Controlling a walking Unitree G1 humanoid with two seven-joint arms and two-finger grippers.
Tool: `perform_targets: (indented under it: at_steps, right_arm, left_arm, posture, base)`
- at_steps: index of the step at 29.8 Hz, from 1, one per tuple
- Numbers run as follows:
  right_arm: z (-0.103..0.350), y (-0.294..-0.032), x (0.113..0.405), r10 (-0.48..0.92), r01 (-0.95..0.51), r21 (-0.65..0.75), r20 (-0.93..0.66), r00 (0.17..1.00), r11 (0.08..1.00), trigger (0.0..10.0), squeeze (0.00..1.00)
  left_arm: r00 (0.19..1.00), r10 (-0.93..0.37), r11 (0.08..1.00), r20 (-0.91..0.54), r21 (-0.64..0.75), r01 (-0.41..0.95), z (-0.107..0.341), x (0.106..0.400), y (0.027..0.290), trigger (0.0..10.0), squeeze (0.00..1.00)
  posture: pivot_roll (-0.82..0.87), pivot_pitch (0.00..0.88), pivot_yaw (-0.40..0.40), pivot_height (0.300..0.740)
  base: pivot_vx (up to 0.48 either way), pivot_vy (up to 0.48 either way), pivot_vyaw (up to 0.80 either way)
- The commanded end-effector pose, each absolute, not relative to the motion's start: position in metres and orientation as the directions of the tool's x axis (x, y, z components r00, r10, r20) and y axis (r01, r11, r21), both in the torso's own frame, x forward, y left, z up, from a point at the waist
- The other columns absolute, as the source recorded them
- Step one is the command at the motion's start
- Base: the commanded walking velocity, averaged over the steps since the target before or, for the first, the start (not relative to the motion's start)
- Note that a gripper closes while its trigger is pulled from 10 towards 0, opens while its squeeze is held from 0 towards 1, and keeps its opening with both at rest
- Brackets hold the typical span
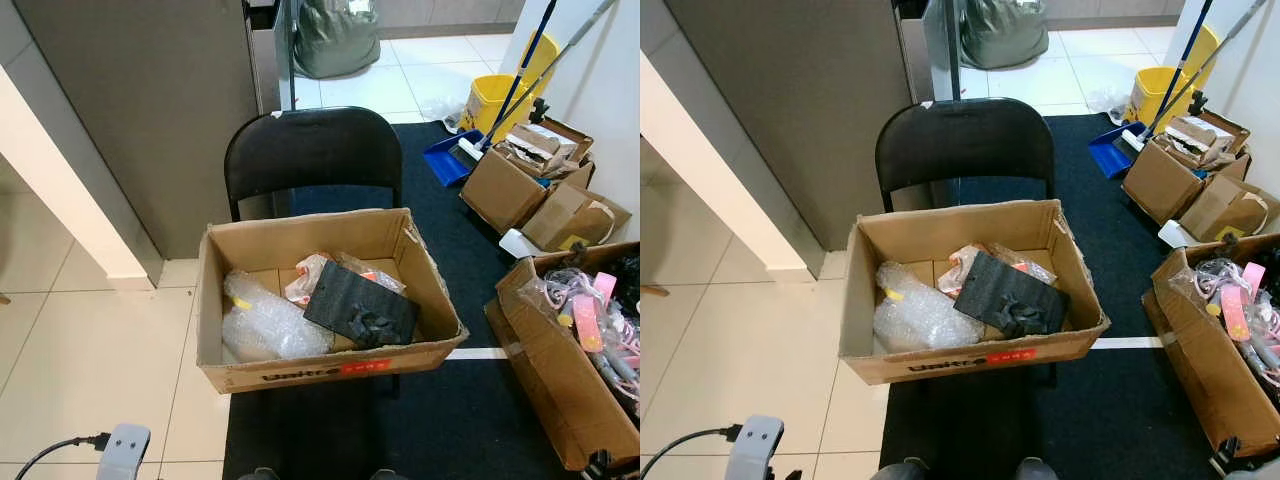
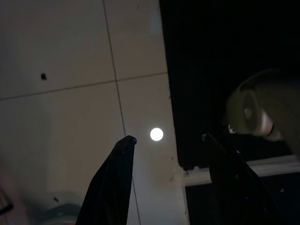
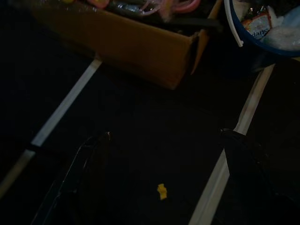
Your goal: Picking trash to rubbish bin
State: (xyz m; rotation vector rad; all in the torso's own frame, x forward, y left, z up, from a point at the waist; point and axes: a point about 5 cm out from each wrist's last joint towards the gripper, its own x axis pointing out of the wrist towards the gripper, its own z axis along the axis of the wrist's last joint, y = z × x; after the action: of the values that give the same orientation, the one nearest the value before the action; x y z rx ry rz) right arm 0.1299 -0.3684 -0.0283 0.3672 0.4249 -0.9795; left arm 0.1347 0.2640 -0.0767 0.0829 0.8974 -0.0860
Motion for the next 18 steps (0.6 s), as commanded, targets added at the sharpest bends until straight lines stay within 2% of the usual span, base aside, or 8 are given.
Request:
perform_targets:
  at_steps: [1, 2, 5, 8, 18]
  right_arm:
    - [-0.039, -0.361, 0.118, -0.692, 0.857, 0.082, -0.553, 0.463, 0.508, 10.0, 0.00]
    - [-0.042, -0.360, 0.113, -0.682, 0.850, 0.062, -0.568, 0.461, 0.523, 10.0, 0.00]
    - [-0.043, -0.360, 0.111, -0.678, 0.848, 0.054, -0.575, 0.458, 0.527, 10.0, 0.00]
    - [-0.041, -0.367, 0.104, -0.675, 0.841, 0.000, -0.596, 0.435, 0.542, 10.0, 0.00]
    - [-0.034, -0.379, 0.104, -0.699, 0.857, -0.014, -0.586, 0.410, 0.514, 10.0, 0.00]
  left_arm:
    - [0.582, -0.038, 0.991, -0.812, 0.043, 0.124, -0.083, 0.120, 0.263, 10.0, 0.00]
    - [0.578, -0.040, 0.991, -0.815, 0.043, 0.128, -0.084, 0.118, 0.260, 10.0, 0.00]
    - [0.580, -0.040, 0.991, -0.814, 0.041, 0.126, -0.085, 0.117, 0.259, 10.0, 0.00]
    - [0.579, -0.038, 0.993, -0.815, 0.033, 0.112, -0.088, 0.112, 0.253, 10.0, 0.00]
    - [0.519, -0.036, 0.996, -0.854, 0.009, 0.085, -0.096, 0.106, 0.240, 10.0, 0.00]
  posture:
    - [0.04, 0.204, 0.032, 0.740]
    - [0.05, 0.224, -0.002, 0.740]
    - [0.05, 0.224, -0.002, 0.740]
    - [0.05, 0.226, -0.036, 0.740]
    - [0.03, 0.185, -0.042, 0.740]
  base:
    - [0.000, 0.000, 0.00]
    - [0.000, 0.000, 0.00]
    - [0.000, 0.000, 0.00]
    - [0.000, 0.000, 0.00]
    - [0.000, 0.000, 0.00]
